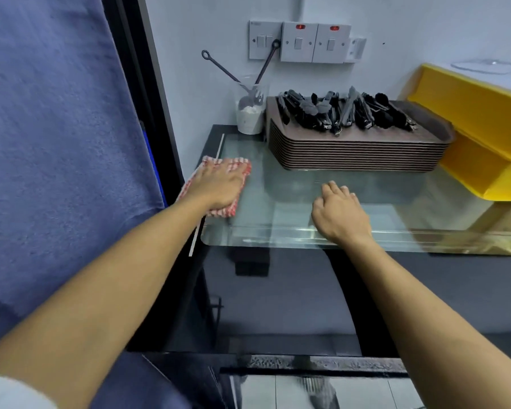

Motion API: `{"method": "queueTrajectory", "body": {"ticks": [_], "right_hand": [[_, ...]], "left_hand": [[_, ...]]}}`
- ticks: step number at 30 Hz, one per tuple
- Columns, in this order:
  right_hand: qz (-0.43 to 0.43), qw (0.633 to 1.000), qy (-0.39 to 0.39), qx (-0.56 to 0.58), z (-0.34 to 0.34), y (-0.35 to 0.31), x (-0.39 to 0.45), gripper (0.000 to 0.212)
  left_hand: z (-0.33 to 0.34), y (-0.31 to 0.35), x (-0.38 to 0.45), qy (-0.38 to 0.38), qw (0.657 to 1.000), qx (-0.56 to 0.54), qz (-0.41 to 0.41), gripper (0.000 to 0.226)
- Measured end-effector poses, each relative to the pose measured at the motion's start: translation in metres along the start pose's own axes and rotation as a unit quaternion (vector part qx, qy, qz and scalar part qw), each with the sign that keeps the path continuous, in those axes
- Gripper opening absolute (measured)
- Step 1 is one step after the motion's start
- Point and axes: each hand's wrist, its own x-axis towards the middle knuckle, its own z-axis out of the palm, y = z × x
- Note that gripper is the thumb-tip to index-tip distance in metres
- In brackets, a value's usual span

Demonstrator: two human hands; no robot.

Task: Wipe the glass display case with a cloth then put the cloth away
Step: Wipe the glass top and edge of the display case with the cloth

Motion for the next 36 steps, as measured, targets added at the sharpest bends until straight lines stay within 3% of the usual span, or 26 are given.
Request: {"method": "queueTrajectory", "body": {"ticks": [2, 5, 9, 12, 16, 18, 21, 24, 26, 29, 33, 36], "right_hand": [[0.011, 1.0, 0.004, 0.018, 0.001, 0.0, 0.002, 0.04], [0.019, 0.998, 0.014, 0.058, 0.0, 0.0, 0.003, 0.025], [0.023, 0.996, 0.013, 0.087, -0.007, 0.002, -0.001, 0.04], [0.015, 0.998, 0.013, 0.066, -0.006, 0.001, -0.001, 0.034], [0.011, 0.998, 0.011, 0.055, -0.005, -0.001, -0.004, 0.036], [0.015, 0.998, 0.01, 0.057, -0.005, -0.001, -0.004, 0.03], [0.017, 0.998, 0.009, 0.064, -0.005, 0.0, -0.004, 0.027], [0.011, 0.998, 0.005, 0.058, -0.004, 0.002, -0.003, 0.026], [0.006, 0.999, 0.006, 0.049, -0.003, 0.003, -0.001, 0.024], [-0.006, 1.0, 0.005, 0.03, -0.003, 0.003, 0.0, 0.027], [-0.013, 1.0, 0.005, 0.025, -0.003, 0.003, -0.002, 0.028], [-0.003, 1.0, 0.001, 0.031, -0.003, 0.003, 0.0, 0.024]], "left_hand": [[0.001, 0.022, 0.004, -0.008, 1.0, -0.011, -0.017, 0.055], [0.019, 0.07, -0.021, -0.008, 0.998, -0.03, 0.063, 0.063], [0.038, 0.115, -0.111, -0.02, 0.993, -0.019, 0.117, 0.055], [0.032, 0.089, -0.145, 0.002, 0.997, -0.006, 0.076, 0.052], [0.005, 0.021, -0.093, 0.005, 0.998, -0.017, -0.059, 0.054], [0.0, 0.019, -0.071, 0.004, 0.996, -0.024, -0.088, 0.055], [0.01, 0.065, -0.075, 0.0, 0.999, -0.042, -0.024, 0.054], [0.03, 0.121, -0.139, -0.005, 0.996, -0.021, 0.086, 0.054], [0.034, 0.128, -0.182, -0.013, 0.994, -0.019, 0.104, 0.052], [0.029, 0.093, -0.207, -0.005, 0.998, -0.002, 0.058, 0.05], [0.013, 0.042, -0.167, -0.016, 0.998, -0.007, -0.057, 0.052], [0.012, 0.058, -0.137, -0.02, 0.999, -0.021, -0.036, 0.052]]}}
